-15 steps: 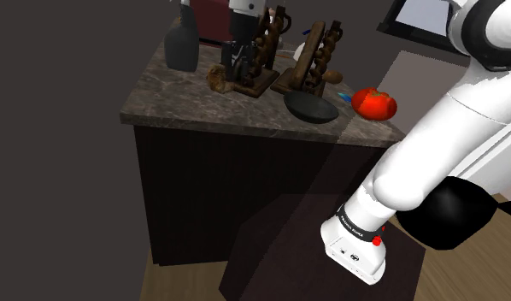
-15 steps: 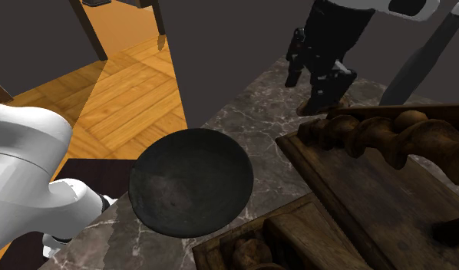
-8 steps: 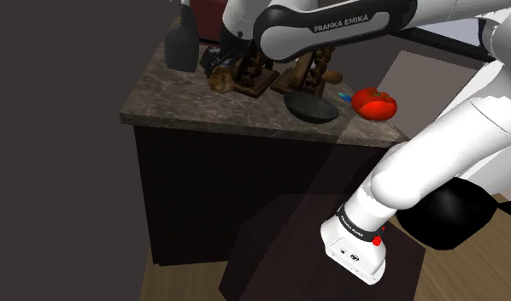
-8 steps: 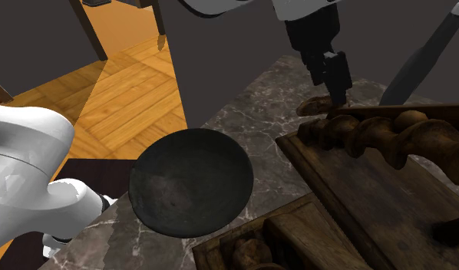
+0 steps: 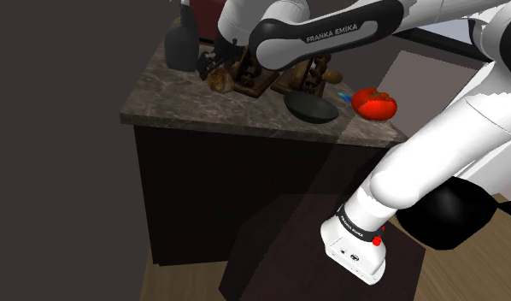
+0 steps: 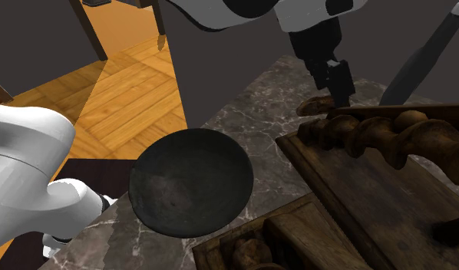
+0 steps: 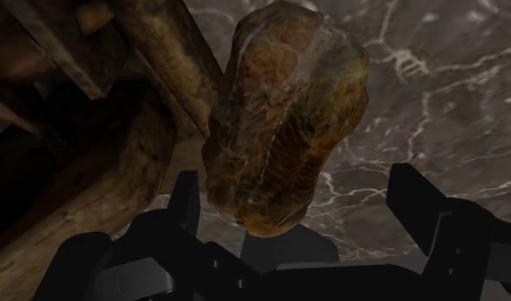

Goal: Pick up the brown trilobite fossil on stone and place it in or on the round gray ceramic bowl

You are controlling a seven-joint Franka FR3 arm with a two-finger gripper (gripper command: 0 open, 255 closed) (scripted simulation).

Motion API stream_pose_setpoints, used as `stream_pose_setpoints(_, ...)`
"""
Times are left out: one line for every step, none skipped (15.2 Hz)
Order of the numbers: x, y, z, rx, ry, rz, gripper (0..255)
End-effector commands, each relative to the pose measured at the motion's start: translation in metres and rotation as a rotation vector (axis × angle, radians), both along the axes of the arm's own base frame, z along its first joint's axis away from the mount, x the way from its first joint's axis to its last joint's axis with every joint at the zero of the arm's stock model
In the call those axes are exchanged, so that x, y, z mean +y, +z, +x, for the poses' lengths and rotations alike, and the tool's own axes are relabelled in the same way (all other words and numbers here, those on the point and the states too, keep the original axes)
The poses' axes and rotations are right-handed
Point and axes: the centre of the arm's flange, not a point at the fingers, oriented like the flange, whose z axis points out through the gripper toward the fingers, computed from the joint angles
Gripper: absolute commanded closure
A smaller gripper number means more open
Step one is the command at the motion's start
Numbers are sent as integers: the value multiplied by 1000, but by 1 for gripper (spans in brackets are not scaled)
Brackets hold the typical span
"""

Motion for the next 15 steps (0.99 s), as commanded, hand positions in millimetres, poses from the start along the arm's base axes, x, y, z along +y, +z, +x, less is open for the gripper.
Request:
stream_pose_setpoints(-8, -9, 4, 17, -16, -3, 0)
stream_pose_setpoints(-8, -9, 4, 17, -16, -3, 0)
stream_pose_setpoints(-8, -9, 4, 17, -16, -3, 0)
stream_pose_setpoints(-8, -9, 4, 17, -16, -3, 0)
stream_pose_setpoints(-7, -9, 5, 16, -16, -4, 255)
stream_pose_setpoints(-4, -8, 3, 16, -16, -4, 255)
stream_pose_setpoints(-3, -8, 4, 16, -16, -4, 255)
stream_pose_setpoints(-3, -7, 5, 16, -16, -4, 255)
stream_pose_setpoints(-3, -8, 4, 17, -16, -4, 255)
stream_pose_setpoints(-4, -8, 4, 16, -16, -4, 255)
stream_pose_setpoints(-4, -8, 4, 16, -16, -3, 255)
stream_pose_setpoints(-4, -8, 3, 16, -16, -4, 255)
stream_pose_setpoints(-5, -9, 3, 16, -16, -4, 255)
stream_pose_setpoints(-8, -9, 4, 17, -16, -4, 255)
stream_pose_setpoints(-8, -3, 4, 17, -16, -4, 255)
